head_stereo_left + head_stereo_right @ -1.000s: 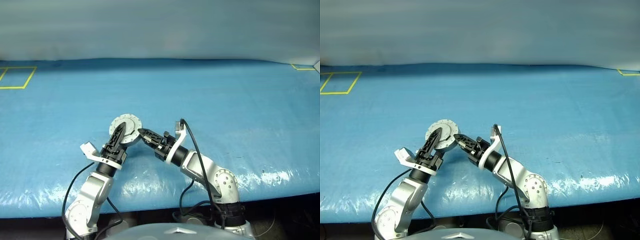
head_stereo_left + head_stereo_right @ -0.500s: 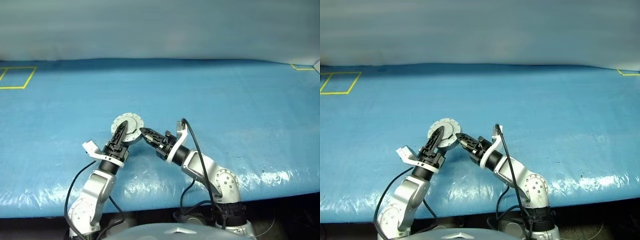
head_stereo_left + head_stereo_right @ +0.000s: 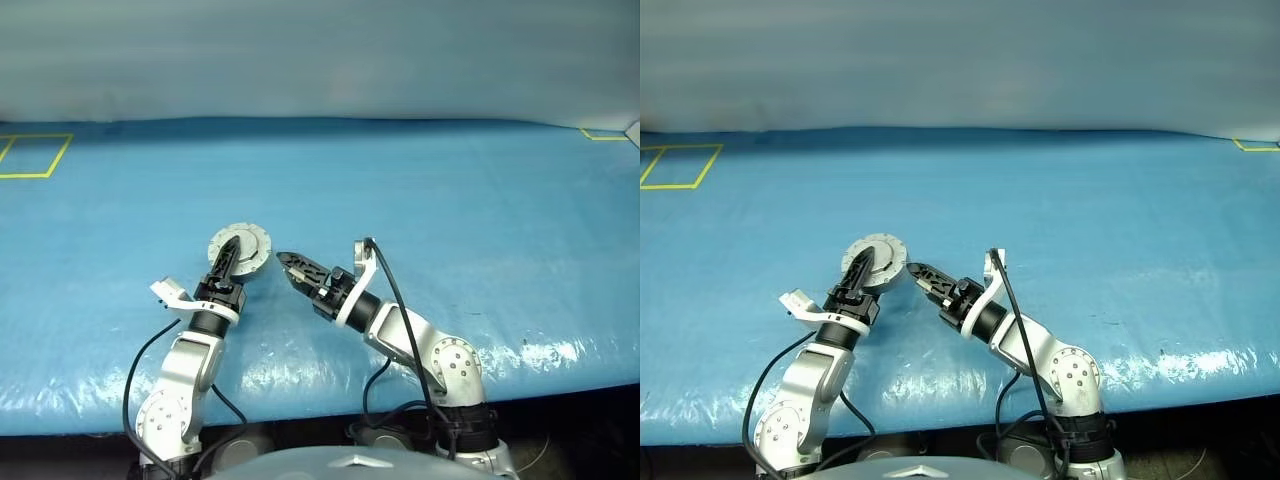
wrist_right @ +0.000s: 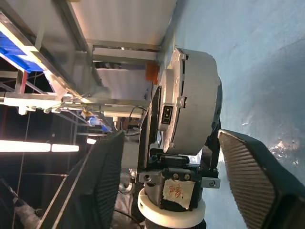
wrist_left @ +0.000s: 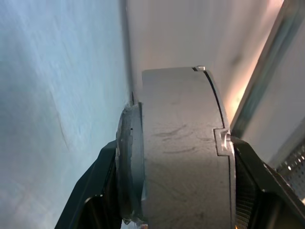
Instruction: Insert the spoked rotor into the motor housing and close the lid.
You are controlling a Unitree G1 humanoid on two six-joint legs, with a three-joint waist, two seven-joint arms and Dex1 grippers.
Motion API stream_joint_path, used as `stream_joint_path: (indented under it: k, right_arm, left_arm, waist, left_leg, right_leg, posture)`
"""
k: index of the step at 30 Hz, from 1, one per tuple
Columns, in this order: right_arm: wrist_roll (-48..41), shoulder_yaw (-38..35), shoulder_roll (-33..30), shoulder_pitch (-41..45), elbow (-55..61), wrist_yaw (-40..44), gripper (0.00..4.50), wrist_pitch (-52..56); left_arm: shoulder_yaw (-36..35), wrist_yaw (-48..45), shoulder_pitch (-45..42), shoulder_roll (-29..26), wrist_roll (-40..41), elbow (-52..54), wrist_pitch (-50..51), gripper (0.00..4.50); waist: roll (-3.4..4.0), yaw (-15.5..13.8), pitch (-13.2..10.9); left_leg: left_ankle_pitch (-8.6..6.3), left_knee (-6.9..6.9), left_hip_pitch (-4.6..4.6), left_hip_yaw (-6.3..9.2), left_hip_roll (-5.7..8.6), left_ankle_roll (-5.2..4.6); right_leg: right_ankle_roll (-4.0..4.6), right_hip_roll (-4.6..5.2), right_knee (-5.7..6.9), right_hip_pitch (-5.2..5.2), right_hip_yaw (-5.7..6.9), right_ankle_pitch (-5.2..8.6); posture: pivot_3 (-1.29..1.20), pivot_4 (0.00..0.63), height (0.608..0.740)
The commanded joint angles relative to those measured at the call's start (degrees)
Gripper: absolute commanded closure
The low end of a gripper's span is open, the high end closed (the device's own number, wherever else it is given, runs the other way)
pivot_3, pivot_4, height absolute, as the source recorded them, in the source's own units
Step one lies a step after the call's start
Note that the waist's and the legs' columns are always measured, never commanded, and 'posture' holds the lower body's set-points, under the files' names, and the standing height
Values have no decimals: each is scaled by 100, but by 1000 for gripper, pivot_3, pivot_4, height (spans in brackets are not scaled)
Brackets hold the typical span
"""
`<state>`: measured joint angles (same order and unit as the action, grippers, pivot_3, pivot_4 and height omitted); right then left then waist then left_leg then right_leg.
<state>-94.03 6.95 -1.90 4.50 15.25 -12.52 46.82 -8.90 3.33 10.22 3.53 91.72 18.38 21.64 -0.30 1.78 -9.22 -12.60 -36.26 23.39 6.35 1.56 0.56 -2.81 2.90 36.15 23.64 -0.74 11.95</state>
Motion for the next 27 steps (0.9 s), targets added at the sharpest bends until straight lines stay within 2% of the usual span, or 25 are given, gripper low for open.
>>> stream_joint_path:
  k: [1, 7, 10, 14, 19, 21, 27]
  right_arm:
    - [290, -40, -73, 20, 219, 215, 43, -30]
    - [1696, 114, -551, 42, 322, 811, 0, -96]
    - [2772, 404, -907, 46, 493, 1319, 0, -292]
    - [4775, 1138, -1483, 12, 697, 1906, 0, -1121]
    - [6654, 1562, -1572, -211, 521, 2198, 0, -2549]
    - [7088, 1564, -1446, -310, 397, 2183, 0, -2913]
    - [7458, 1518, -1196, -451, 232, 2465, 0, -2952]
  left_arm:
    - [-188, -16, -431, 104, -98, 261, -180, 2001]
    - [-852, 131, -1433, -537, -520, -579, -274, 2001]
    - [-1087, 116, -1983, -830, -808, -1255, -234, 2001]
    - [-1310, 1, -2847, -1256, -1431, -2523, -195, 2001]
    - [-1495, -453, -3949, -1730, -2151, -4204, -93, 2001]
    - [-1515, -654, -4273, -1830, -2459, -4714, -86, 2001]
    - [-1744, -1144, -5197, -1942, -3168, -6179, -287, 2001]
  waist:
    - [0, -14, 0]
    - [1, -24, 0]
    - [1, -21, 0]
    - [-4, -34, 2]
    - [-11, -48, 0]
    - [-11, -36, 0]
    - [-14, -31, -1]
  left_leg:
    - [0, -5, 1, 0, 1, 0]
    - [-1, -55, 9, -2, -3, -1]
    - [0, -74, 9, -2, -14, 0]
    - [7, -83, 10, 0, -12, 3]
    - [9, -80, 16, 2, -9, 6]
    - [9, -79, 19, 0, -9, 7]
    - [9, -78, 19, -1, -8, 7]
  right_leg:
    - [-3, 0, 0, -2, 0, -2]
    - [-33, -12, 0, -11, -1, -17]
    - [-35, -28, 1, -15, -5, -30]
    - [-43, -31, 2, -17, -6, -36]
    - [-54, -31, 1, -11, -8, -43]
    - [-80, -32, -3, -9, -10, -58]
    - [-85, -31, -8, -9, -14, -62]
  posture:
    - [0, 150, 740]
    - [0, 150, 740]
    - [0, 150, 740]
    - [0, 150, 740]
    - [0, 150, 740]
    - [0, 150, 740]
    - [0, 150, 740]
